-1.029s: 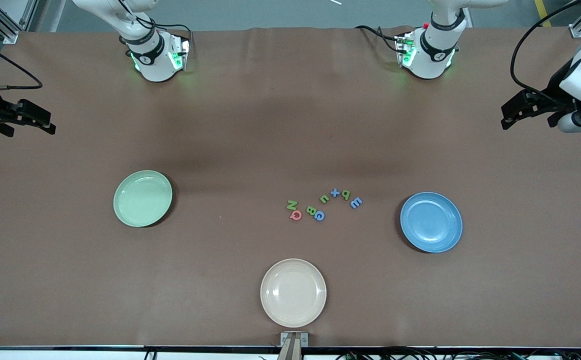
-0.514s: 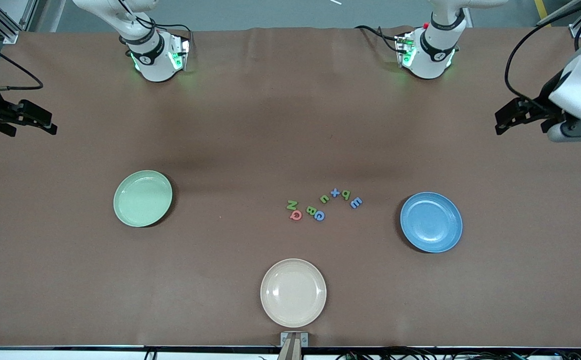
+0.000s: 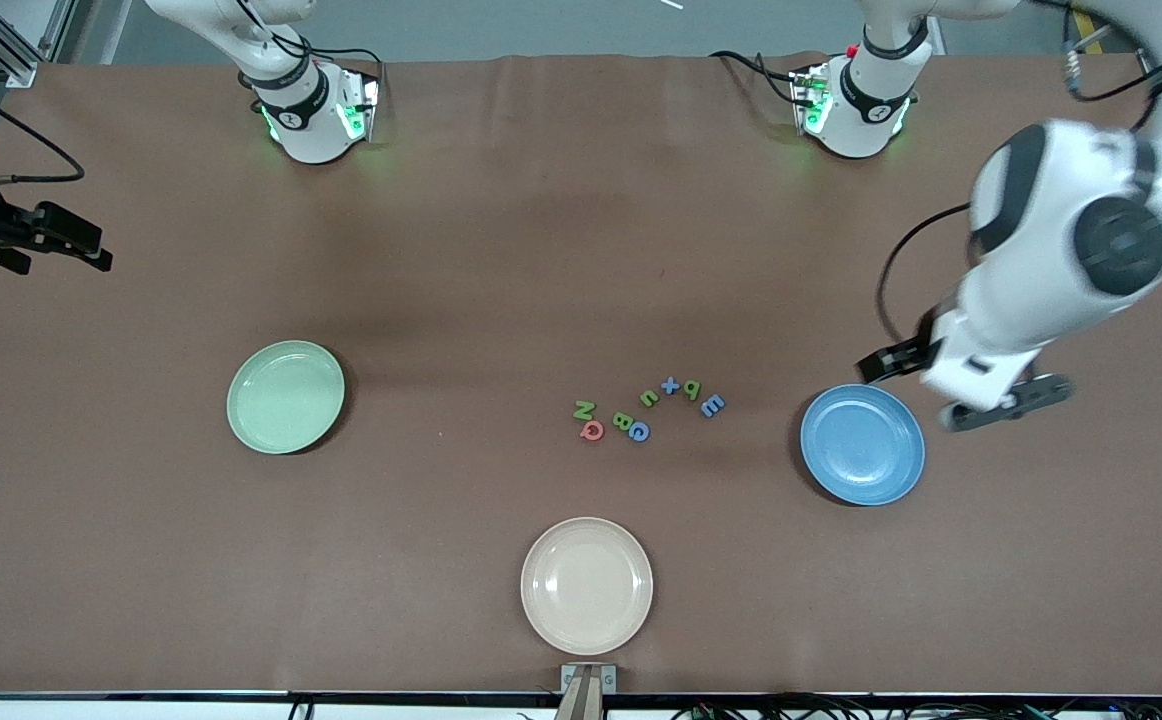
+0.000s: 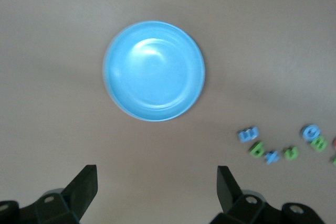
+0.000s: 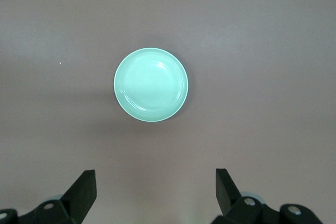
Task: Sort upper and lower case letters into plates
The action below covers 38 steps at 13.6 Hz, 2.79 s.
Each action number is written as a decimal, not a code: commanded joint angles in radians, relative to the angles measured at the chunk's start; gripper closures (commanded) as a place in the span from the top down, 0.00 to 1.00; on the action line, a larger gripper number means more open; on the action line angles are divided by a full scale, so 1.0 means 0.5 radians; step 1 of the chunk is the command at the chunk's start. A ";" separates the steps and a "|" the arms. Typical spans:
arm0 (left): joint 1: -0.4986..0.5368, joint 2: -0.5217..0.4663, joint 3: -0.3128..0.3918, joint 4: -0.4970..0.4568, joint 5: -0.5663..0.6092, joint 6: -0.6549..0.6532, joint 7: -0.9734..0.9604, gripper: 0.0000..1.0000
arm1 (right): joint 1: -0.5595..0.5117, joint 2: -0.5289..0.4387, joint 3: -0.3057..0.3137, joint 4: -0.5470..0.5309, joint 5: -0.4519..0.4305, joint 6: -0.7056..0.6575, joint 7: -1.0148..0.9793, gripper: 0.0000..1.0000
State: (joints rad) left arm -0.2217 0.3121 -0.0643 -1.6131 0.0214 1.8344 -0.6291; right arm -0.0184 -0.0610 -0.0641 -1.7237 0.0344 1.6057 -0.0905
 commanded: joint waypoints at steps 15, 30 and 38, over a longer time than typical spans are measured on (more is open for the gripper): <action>-0.477 0.793 0.003 0.017 0.028 0.957 -1.555 0.95 | 0.898 0.744 0.021 0.143 0.161 0.583 1.400 1.00; -0.474 0.759 0.006 -0.274 0.046 1.034 -1.555 0.80 | 1.595 1.886 0.002 0.769 -0.210 1.415 2.322 0.91; -0.321 0.668 0.037 -0.244 0.046 1.133 -1.347 0.01 | 1.635 2.000 0.005 0.794 -0.235 1.587 2.467 0.59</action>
State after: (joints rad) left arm -0.4412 0.6874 -0.0497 -1.7300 0.0247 2.3967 -1.3627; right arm 0.7859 0.9262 -0.0513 -1.3471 -0.0605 2.4009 1.1118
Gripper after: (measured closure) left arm 0.573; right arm 0.137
